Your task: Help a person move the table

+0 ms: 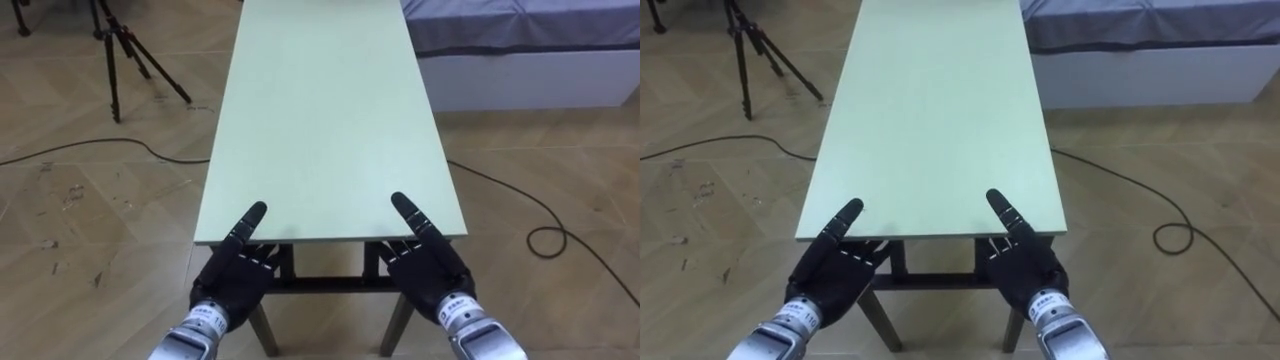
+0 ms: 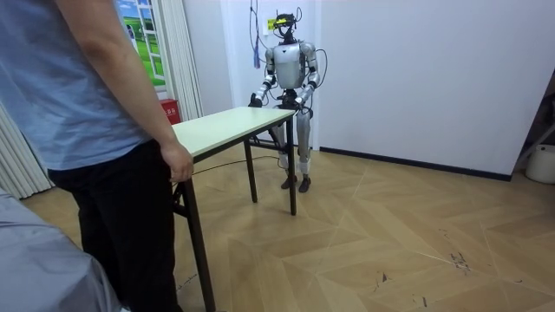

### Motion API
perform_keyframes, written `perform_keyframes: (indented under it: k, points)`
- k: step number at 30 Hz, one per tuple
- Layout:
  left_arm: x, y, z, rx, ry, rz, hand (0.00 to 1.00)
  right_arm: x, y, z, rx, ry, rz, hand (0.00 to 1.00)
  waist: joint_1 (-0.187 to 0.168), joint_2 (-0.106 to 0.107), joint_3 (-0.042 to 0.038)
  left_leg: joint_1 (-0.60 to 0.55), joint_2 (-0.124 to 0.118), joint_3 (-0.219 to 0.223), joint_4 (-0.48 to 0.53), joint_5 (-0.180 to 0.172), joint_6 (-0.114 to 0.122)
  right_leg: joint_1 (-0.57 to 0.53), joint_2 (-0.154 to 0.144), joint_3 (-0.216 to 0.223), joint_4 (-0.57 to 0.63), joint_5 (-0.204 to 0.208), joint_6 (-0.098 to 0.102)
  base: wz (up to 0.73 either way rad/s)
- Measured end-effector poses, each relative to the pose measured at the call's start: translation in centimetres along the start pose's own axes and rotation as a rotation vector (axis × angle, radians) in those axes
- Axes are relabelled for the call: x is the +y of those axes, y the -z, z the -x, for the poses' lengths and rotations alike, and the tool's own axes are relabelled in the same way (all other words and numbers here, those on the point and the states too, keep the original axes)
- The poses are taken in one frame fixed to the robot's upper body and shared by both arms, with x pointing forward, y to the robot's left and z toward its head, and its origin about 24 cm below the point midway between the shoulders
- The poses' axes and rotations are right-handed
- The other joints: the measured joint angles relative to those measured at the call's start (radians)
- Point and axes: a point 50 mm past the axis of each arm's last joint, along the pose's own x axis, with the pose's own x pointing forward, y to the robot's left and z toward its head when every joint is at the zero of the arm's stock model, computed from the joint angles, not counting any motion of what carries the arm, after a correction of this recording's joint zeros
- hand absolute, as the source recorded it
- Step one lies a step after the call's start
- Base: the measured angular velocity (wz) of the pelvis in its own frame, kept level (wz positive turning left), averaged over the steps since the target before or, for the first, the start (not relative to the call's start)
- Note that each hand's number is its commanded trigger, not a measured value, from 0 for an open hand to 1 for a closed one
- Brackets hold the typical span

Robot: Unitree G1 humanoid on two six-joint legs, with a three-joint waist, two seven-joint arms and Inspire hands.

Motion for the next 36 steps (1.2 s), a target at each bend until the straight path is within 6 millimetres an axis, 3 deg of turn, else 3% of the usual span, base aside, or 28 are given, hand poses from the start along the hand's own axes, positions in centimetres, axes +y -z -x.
perform_keyframes:
  k: [1,2,3,11,16,36]
  points:
    - [-0.01,0.01,-0.02,-0.002,0.000,0.004,0.00,0.00,0.00,0.00,0.000,0.000,0.000,0.00,0.000,0.000,0.0000,0.000,0.000,0.000,0.000,0.000,0.000,0.000,0.000,0.001,0.000,0.000,0.000,0.00]
    - [-0.06,0.09,-0.08,-0.006,-0.002,0.015,0.90,0.00,0.01,0.00,0.000,0.000,0.000,0.81,0.000,0.000,0.0001,0.001,0.000,0.000,0.000,0.000,0.000,0.000,0.000,0.001,0.000,0.000,0.000,0.00]
    - [-0.15,0.10,-0.17,-0.010,-0.004,0.022,1.00,0.01,0.02,-0.01,0.000,0.000,-0.001,1.00,0.000,-0.001,0.0006,0.001,0.000,0.001,0.000,0.000,0.000,0.000,0.000,0.002,0.000,0.000,0.000,0.00]
    - [-0.20,0.00,-0.22,-0.022,-0.009,0.035,1.00,0.12,0.29,-0.12,-0.003,0.003,-0.018,1.00,-0.002,-0.009,0.0021,-0.003,0.000,0.004,0.000,0.000,0.000,0.000,0.001,0.004,-0.001,0.000,0.000,0.00]
    - [-0.13,0.42,-0.33,-0.016,-0.028,0.048,1.00,-0.56,0.59,-0.24,0.001,0.100,-0.030,1.00,0.006,-0.009,0.0021,-0.014,0.000,0.001,-0.001,0.000,0.000,-0.005,0.000,-0.005,-0.004,0.000,0.000,0.04]
    - [0.62,0.71,-0.24,-0.030,-0.074,-0.017,1.00,-0.54,0.85,-0.30,0.003,0.104,0.004,1.00,0.003,-0.002,0.0053,0.007,0.001,-0.004,-0.025,0.000,0.000,0.003,0.002,-0.013,-0.005,0.000,0.000,-0.01]
